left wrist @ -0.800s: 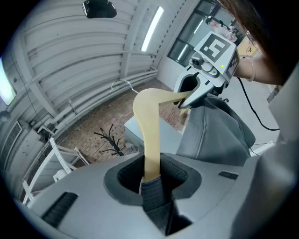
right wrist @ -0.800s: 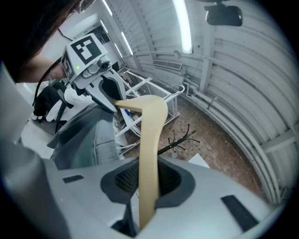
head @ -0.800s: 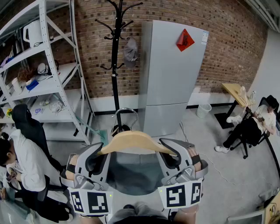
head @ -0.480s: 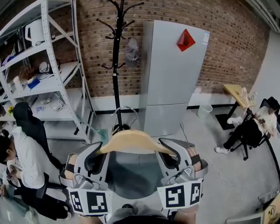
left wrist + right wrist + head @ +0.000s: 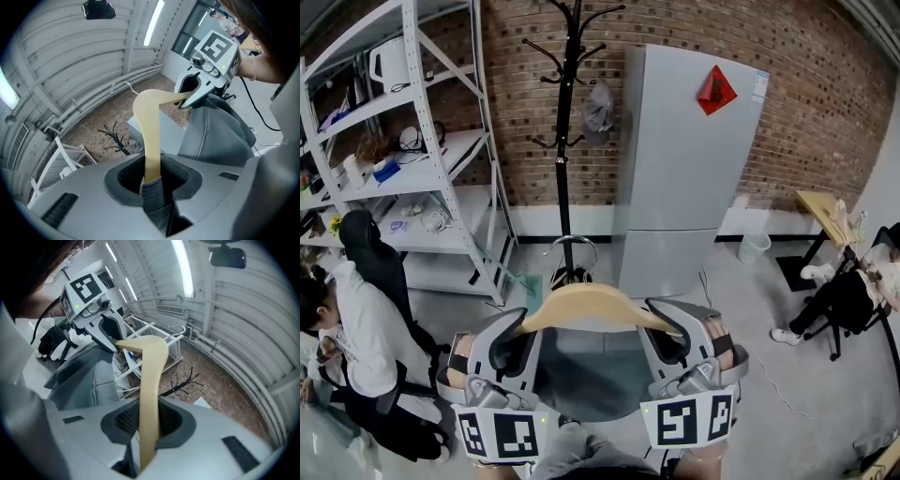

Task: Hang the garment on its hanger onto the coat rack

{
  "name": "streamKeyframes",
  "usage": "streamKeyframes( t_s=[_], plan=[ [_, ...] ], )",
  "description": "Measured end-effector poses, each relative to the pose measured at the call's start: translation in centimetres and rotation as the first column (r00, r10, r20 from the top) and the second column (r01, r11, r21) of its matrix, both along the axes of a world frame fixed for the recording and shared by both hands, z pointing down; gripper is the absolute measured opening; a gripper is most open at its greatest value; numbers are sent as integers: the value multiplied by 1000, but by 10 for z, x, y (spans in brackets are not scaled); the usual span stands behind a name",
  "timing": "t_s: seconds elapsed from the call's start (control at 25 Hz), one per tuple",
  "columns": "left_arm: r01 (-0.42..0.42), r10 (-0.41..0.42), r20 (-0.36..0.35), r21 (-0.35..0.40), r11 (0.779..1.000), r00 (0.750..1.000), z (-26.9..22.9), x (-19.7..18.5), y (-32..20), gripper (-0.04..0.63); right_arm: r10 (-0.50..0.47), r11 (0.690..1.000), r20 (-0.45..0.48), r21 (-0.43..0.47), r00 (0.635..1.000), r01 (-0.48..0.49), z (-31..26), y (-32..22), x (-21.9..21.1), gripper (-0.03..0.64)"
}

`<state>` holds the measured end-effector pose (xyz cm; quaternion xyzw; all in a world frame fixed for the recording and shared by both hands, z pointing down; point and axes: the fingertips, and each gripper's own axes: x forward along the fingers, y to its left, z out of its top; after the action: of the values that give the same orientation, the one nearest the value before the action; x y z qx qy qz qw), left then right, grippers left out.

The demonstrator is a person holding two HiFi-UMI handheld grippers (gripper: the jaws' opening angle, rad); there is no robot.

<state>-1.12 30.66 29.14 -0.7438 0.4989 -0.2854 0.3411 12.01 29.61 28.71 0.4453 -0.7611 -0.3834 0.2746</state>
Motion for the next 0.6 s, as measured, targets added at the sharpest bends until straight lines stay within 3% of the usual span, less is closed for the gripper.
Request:
streamKeyframes(
  t_s=[0.6],
  plan=[
    [-36,36,-12,4,999,999,-3,-25,-115,98,8,1000,-11,12,1000,-8,-4,-114,-28,77]
  ],
)
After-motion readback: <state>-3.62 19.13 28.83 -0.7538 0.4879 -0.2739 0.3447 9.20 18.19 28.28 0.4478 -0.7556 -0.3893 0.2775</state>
